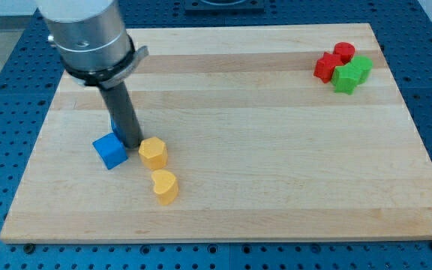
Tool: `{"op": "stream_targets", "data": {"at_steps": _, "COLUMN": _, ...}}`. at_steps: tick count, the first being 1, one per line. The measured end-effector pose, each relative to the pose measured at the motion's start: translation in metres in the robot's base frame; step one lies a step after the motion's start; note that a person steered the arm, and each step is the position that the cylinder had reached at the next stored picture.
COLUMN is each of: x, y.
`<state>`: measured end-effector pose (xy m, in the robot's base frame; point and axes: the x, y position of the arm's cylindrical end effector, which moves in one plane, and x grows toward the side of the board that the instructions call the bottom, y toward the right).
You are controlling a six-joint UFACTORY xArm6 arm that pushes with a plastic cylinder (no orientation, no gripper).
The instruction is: Push the yellow hexagon to the bottom of the blue cube
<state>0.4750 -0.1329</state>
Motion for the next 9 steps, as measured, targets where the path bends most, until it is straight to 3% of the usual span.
{"op": "stream_targets", "data": {"at_steps": 1, "x": -0.014, "y": 0.056}}
{"op": "stream_targets", "data": {"at_steps": 2, "x": -0.017, "y": 0.056}}
{"op": "stream_targets", "data": {"at_steps": 3, "x": 0.021, "y": 0.074}}
{"op": "stream_targets", "data": {"at_steps": 5, "x": 0.039, "y": 0.048}}
{"op": "stream_targets", "data": {"at_steps": 7, "x": 0.006, "y": 0.079}}
{"op": "stream_targets", "data": {"at_steps": 9, "x": 0.019, "y": 0.033}}
